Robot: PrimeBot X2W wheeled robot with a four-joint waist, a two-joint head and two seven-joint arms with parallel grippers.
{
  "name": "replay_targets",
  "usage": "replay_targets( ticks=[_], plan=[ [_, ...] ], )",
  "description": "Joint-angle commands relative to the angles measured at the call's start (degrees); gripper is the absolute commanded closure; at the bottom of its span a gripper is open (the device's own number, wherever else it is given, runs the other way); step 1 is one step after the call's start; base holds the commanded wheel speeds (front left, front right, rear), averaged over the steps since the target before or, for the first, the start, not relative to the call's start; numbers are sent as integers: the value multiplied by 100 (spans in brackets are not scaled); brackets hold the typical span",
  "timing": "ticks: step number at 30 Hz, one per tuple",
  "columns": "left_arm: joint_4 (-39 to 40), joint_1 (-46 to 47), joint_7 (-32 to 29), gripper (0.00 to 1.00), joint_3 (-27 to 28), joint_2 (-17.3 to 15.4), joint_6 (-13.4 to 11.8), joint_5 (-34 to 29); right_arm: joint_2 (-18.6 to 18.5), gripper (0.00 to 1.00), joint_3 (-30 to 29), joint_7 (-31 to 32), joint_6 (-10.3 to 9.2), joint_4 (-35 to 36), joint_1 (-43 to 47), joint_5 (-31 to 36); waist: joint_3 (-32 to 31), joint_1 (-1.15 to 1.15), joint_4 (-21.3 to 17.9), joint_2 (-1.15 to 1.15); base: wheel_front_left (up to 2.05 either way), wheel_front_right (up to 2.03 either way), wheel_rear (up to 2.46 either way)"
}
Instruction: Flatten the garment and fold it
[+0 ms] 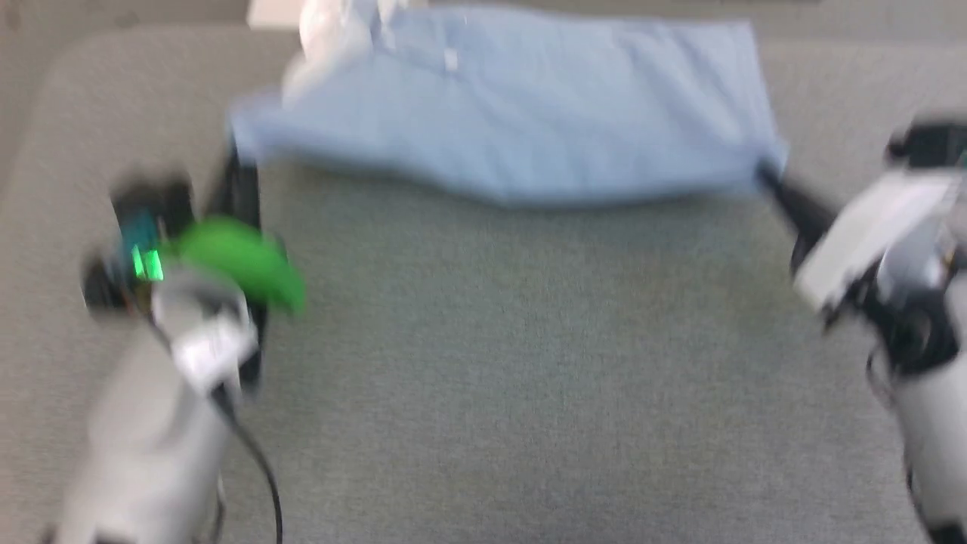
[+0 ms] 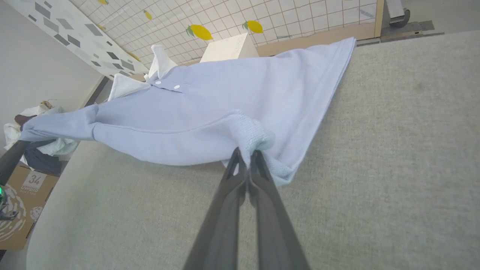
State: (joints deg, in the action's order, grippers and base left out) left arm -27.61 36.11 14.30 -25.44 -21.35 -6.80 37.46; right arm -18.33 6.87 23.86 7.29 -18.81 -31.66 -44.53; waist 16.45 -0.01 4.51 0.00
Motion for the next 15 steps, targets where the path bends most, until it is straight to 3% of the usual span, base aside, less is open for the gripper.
replay_targets(
  ticks=[1,7,15],
  plan=[
    [148,-408,4,100,26,-10,-74,125,-17,100,32,-69,20,88,275,-37,-1009,1,138,0,0,0,0],
    [945,-2127,-413,100,19,-134,-323,613,-21,100,-116,-245,20,240,1534,-125,-1482,1,165,0,0,0,0],
    [1941,-3756,-1579,100,-58,-521,-752,1273,-139,100,-477,-35,20,490,2978,-58,-1933,1,222,0,0,0,0]
  ],
)
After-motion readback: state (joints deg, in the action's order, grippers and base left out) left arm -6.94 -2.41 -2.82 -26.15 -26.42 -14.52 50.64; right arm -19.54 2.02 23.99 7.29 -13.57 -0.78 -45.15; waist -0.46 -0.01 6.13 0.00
